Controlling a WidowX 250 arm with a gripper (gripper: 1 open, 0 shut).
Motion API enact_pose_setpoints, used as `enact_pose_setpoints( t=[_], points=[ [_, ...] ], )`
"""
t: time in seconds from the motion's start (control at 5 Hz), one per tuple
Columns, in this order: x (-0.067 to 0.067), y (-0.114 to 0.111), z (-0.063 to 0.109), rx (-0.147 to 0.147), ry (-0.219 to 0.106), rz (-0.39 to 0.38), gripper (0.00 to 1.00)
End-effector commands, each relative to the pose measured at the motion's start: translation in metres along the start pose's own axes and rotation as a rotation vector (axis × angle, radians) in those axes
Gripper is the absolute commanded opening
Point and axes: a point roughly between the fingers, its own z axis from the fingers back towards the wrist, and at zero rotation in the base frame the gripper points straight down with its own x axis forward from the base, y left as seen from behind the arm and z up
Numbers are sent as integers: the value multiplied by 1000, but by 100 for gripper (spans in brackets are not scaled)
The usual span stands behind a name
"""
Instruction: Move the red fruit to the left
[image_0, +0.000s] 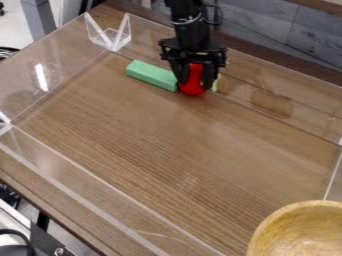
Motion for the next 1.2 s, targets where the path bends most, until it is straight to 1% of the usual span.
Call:
enact_pose_setpoints(
  t=[0.0, 0.2, 0.6, 1.0],
  points=[
    [8, 2, 10, 3, -50, -13, 0],
    [5, 1, 8, -2, -44, -15, 0],
    [3, -8, 8, -26, -23, -78, 0],
    [11, 17, 63, -62, -95, -48, 0]
  ],
)
